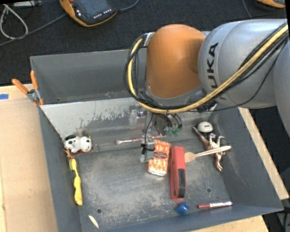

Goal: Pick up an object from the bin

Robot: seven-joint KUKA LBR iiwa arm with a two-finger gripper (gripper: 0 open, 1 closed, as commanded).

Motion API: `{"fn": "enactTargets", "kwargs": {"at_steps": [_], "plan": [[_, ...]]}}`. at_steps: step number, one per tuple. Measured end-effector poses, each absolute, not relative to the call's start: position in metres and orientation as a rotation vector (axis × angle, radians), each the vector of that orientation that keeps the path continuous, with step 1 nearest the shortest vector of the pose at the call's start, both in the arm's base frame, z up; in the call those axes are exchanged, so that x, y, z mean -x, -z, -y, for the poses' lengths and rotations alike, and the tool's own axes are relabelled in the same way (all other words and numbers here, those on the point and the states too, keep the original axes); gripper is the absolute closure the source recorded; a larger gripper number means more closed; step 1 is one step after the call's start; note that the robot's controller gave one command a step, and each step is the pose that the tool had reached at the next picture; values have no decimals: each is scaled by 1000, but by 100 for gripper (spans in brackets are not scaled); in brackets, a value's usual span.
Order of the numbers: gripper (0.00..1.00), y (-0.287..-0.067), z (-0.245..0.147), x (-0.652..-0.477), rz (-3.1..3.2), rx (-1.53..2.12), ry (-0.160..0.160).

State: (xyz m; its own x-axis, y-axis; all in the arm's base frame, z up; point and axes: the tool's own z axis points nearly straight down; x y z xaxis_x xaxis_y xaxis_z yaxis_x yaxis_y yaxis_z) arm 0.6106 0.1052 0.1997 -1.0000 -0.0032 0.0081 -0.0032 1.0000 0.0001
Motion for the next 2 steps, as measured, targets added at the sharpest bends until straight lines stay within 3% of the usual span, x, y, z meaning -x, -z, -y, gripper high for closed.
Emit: {"fn": "enactTargets", "kwargs": {"at_steps": [1, 2], "plan": [[0, -204, -105, -612, 3141, -1, 1], [0, -201, -55, -604, 3128, 262, 2]]}}
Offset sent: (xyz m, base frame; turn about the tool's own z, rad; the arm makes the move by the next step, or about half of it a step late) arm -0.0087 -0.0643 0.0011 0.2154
